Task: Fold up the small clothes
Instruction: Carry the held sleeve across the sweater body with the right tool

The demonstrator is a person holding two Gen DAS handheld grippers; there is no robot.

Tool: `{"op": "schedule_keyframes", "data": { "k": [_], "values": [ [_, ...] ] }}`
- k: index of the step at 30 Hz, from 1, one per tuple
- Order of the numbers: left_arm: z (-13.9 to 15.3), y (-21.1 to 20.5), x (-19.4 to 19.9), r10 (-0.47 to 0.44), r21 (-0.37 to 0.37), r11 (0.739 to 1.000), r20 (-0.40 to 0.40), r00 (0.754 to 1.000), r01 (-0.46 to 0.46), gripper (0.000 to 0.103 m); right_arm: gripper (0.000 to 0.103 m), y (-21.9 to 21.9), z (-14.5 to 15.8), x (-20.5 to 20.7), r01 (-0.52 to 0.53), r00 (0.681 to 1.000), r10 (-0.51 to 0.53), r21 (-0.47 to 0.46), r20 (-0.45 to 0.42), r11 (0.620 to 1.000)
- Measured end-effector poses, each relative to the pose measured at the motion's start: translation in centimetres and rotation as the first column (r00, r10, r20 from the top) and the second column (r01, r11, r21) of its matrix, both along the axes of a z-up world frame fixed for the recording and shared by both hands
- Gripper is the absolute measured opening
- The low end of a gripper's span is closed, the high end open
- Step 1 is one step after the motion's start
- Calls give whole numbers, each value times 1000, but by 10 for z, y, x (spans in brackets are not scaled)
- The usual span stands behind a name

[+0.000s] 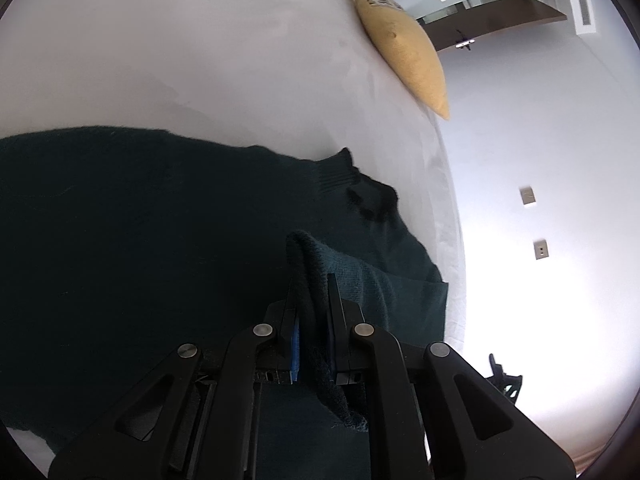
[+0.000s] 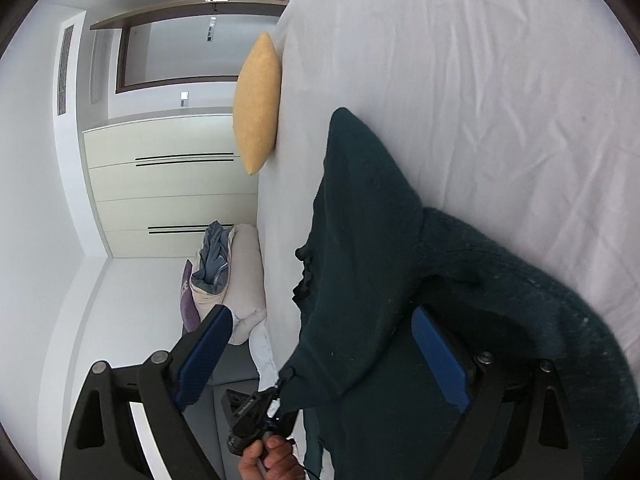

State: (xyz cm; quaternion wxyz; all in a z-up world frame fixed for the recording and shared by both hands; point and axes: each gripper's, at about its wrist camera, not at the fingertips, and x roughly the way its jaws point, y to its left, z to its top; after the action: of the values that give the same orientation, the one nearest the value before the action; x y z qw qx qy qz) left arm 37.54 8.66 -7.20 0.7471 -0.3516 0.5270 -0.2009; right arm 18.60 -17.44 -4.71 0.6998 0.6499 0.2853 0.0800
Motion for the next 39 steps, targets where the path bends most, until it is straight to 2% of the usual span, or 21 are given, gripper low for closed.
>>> {"op": "schedule_keyframes", "data": {
  "k": [8,15,19,24,31,34,37,39],
  "values": [
    [-27,7,-12,-9,30,1000,-25,1000,9,8,97,-9,0,13,30,999,-31,-53,-15,998],
    [-44,-8,-9,-6,27,1000,-33,999,7,8,94,-32,-11,8,93,995,-93,19,32,996],
    [-45,-11,-5,-7,27,1000,-33,999,8,8,92,-31,-13,9,99,994,-99,5,34,995],
    [-43,-10,-3,0,31,1000,-20,1000,1,8,93,-17,-4,11,51,999,-49,-82,21,995],
    [-36,-13,-7,-43,109,993,-23,999,45,11,95,-12,9,-7,-27,998,19,-142,-57,989],
    [-30,-9,-11,-67,167,983,-37,997,73,11,96,-17,24,-14,-29,999,21,-180,-47,983],
    [-16,-5,-17,-49,300,952,-48,998,62,11,96,-23,43,-6,-38,999,38,-236,-8,971],
    [6,-10,-24,-13,481,876,11,1000,6,11,96,-26,52,7,-54,999,54,-280,-4,958]
  ]
}}
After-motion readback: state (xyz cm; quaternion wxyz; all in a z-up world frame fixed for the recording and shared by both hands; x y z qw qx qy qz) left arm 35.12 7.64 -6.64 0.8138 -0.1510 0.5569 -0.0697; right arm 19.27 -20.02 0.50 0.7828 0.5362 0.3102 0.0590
